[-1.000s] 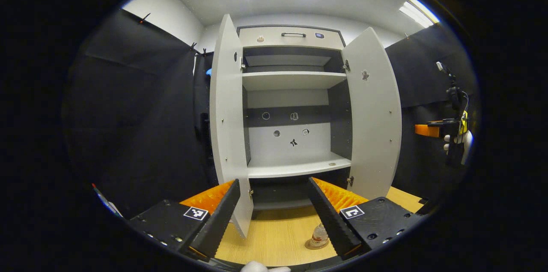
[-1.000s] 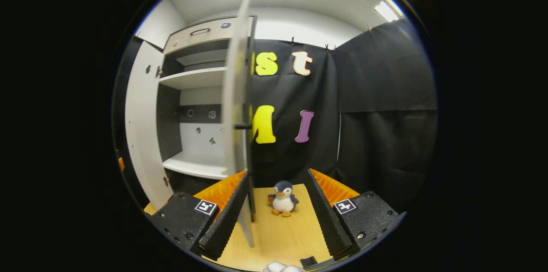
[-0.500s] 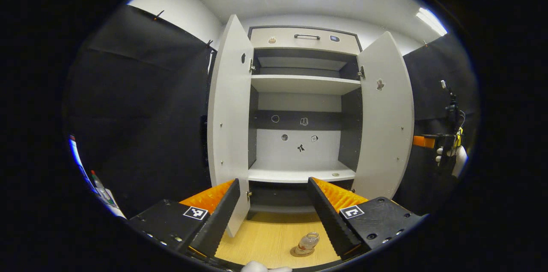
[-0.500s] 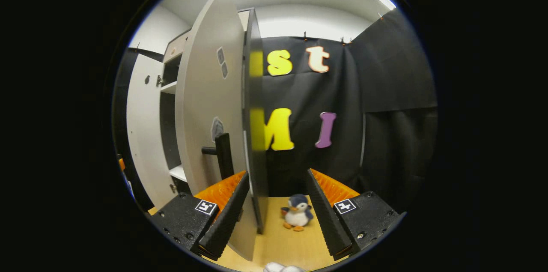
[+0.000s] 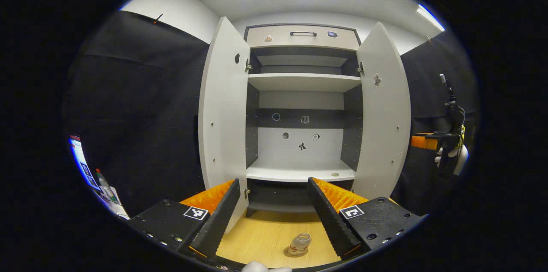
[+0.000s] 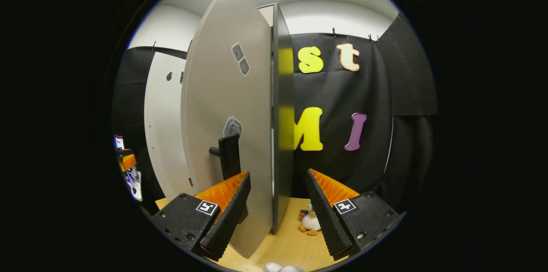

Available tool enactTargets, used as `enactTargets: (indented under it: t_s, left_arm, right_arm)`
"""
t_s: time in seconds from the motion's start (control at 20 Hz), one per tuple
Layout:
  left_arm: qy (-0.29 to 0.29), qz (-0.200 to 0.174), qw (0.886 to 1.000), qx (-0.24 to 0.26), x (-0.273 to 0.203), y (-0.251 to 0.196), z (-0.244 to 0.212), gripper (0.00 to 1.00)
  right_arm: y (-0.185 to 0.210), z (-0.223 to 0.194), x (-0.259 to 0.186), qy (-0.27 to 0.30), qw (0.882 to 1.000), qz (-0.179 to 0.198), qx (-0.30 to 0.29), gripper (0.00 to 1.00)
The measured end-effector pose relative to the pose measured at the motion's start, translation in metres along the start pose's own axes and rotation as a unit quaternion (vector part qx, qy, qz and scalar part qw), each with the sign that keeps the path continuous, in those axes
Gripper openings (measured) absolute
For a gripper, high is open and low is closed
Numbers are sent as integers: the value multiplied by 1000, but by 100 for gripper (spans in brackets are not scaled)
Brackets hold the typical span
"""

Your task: Grasp the bottle in the cabinet with the left hand and place it on the coaster, then close the right door with the right hand and the left door with the left hand.

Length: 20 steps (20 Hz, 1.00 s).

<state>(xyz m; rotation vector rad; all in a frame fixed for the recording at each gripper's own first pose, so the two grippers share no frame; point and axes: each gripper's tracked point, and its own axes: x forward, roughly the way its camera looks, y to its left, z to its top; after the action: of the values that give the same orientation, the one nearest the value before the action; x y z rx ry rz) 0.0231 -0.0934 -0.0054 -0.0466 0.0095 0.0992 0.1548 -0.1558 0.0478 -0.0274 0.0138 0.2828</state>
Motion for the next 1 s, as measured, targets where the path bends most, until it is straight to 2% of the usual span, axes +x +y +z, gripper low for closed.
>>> enactTargets:
  t_s: [0.25,0.5,0.75,1.0]
  left_arm:
    - [2,9,1000,19,-1,-10,3,95]
    - [7,25,999,27,-3,-11,4,95]
    - [6,39,999,26,-4,-9,5,95]
    - [0,50,998,36,-8,1,8,96]
  right_arm:
    - [29,-1,9,-4,1000,18,-4,81]
    - [40,4,22,-24,1000,2,-19,81]
    - [63,2,37,-21,999,28,9,81]
    - [102,-1,60,-20,998,66,12,81]
